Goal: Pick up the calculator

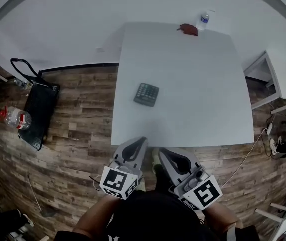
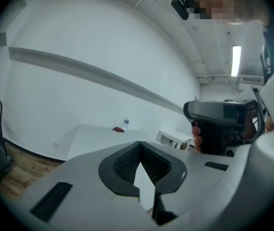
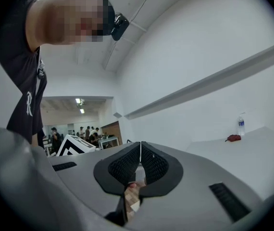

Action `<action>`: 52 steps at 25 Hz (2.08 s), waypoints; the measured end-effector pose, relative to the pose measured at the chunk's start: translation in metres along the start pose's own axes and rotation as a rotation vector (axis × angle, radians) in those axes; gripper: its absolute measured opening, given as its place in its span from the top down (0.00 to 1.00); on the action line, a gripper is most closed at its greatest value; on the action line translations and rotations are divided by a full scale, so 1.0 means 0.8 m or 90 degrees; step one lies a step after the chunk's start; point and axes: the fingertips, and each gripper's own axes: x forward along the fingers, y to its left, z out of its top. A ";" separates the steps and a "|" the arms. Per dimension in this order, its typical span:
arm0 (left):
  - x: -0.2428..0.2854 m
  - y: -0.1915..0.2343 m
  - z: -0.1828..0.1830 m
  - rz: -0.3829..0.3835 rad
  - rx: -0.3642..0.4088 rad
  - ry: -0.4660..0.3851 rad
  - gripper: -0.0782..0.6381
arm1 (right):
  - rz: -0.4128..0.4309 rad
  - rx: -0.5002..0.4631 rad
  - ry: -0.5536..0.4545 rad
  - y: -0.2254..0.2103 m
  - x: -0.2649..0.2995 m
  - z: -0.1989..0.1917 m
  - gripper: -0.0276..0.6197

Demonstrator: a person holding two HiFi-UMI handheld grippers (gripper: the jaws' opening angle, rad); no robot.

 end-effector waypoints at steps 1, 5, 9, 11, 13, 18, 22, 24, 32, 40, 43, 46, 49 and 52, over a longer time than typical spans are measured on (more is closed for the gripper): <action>0.014 0.011 -0.006 0.017 -0.010 0.008 0.88 | 0.009 0.002 0.011 -0.013 0.007 -0.003 0.93; 0.069 0.056 -0.038 0.076 -0.063 0.035 0.88 | 0.040 0.018 0.050 -0.060 0.039 -0.028 0.93; 0.110 0.101 -0.083 0.122 -0.167 0.060 0.88 | 0.059 0.051 0.089 -0.096 0.060 -0.056 0.93; 0.129 0.123 -0.105 0.147 -0.218 0.071 0.88 | 0.065 0.067 0.108 -0.114 0.069 -0.066 0.93; 0.144 0.143 -0.129 0.172 -0.268 0.081 0.88 | 0.072 0.076 0.122 -0.132 0.078 -0.075 0.93; 0.165 0.188 -0.183 0.222 -0.442 0.086 0.80 | 0.070 0.095 0.149 -0.163 0.097 -0.094 0.93; 0.171 0.213 -0.217 0.258 -0.565 0.074 0.75 | 0.075 0.108 0.160 -0.174 0.107 -0.101 0.93; 0.174 0.223 -0.232 0.277 -0.614 0.071 0.75 | 0.074 0.117 0.166 -0.181 0.111 -0.104 0.93; 0.197 0.249 -0.264 0.307 -0.724 0.049 0.70 | 0.061 0.138 0.185 -0.208 0.115 -0.116 0.93; 0.222 0.252 -0.285 0.312 -0.753 0.056 0.70 | 0.051 0.151 0.197 -0.223 0.113 -0.121 0.93; 0.226 0.257 -0.291 0.311 -0.772 0.044 0.70 | 0.044 0.154 0.203 -0.227 0.109 -0.126 0.93; 0.229 0.260 -0.292 0.305 -0.785 0.026 0.70 | 0.043 0.153 0.213 -0.230 0.101 -0.133 0.93; 0.231 0.261 -0.291 0.292 -0.796 0.005 0.74 | 0.046 0.159 0.207 -0.229 0.099 -0.131 0.93; 0.233 0.263 -0.289 0.285 -0.813 -0.019 0.80 | 0.044 0.159 0.207 -0.231 0.095 -0.132 0.93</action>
